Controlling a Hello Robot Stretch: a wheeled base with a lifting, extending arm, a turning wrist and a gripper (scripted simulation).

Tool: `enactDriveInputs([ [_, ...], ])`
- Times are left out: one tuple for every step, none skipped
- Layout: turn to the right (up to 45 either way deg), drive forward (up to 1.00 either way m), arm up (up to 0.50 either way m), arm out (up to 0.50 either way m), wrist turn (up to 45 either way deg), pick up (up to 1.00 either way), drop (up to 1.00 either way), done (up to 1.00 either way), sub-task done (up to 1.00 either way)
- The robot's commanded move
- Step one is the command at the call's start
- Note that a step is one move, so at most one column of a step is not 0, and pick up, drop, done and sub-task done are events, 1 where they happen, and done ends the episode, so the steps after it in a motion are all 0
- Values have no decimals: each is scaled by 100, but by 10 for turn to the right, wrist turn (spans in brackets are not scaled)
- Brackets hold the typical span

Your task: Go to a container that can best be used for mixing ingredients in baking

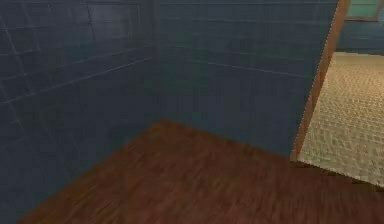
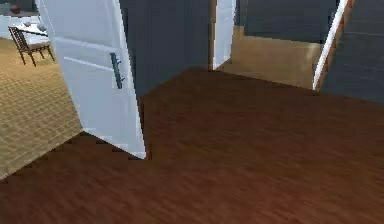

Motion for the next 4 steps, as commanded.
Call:
enactDriveInputs([
  [450,0,0,0,0,0,0,0,0],
  [0,100,0,0,0,0,0,0,0],
  [0,100,0,0,0,0,0,0,0],
  [0,100,0,0,0,0,0,0,0],
])
